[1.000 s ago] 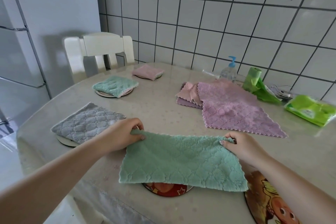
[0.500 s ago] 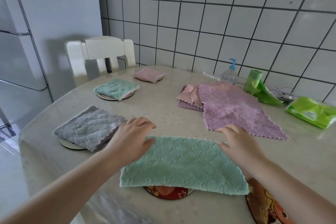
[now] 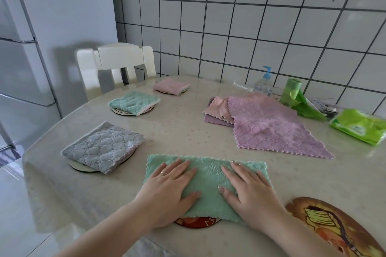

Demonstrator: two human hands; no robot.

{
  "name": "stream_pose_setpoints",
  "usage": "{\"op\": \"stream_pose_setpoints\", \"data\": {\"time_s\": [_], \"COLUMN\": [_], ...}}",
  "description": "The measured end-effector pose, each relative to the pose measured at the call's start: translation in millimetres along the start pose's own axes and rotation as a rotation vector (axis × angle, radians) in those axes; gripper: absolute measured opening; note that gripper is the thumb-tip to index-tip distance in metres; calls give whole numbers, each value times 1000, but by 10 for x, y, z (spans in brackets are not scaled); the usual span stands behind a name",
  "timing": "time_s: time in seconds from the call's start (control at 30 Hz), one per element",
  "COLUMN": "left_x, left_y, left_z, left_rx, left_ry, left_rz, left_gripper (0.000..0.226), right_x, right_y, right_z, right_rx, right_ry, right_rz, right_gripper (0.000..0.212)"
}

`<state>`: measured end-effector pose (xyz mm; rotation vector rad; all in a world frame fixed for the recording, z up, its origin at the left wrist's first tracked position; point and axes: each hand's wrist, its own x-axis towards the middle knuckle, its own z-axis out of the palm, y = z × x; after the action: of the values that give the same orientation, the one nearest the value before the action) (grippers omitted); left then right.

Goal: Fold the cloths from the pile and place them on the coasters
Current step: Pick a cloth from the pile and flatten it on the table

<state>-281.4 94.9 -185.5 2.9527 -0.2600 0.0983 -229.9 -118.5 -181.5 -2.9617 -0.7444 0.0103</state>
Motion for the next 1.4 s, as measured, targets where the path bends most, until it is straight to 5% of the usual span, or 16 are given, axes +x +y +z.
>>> {"op": "stream_pose_setpoints", "data": {"time_s": [0.23,0.33,0.43,0.5,0.6,1.03,1.4], "left_x": [-224,-277,-316,-323,-329,-275,-342], "left_y": [-280,-288,-181,-33,157,189,212], "left_z": [-20,-17,-49,-51,-24,105,69], "left_rx": [-17,2,-21,-98,-150,-197,-206], "left_ry": [12,119,335,401,377,393,412], "left_rz": [-107,-55,166,330,436,342,305], "left_gripper": [106,87,38,25,16,7,7], "right_x": [-167,-135,-15,128,380,897,766], "right_y": [350,343,255,164,-2,-166,-75], "right_z": [-57,-88,-160,-194,-211,-278,-322], "right_rx": [-29,-48,5,107,294,286,375], "right_ry": [-92,-108,-42,13,36,-99,-41], "right_rz": [97,113,65,-2,-69,-38,-105], "right_gripper": [112,114,82,53,41,15,7]}}
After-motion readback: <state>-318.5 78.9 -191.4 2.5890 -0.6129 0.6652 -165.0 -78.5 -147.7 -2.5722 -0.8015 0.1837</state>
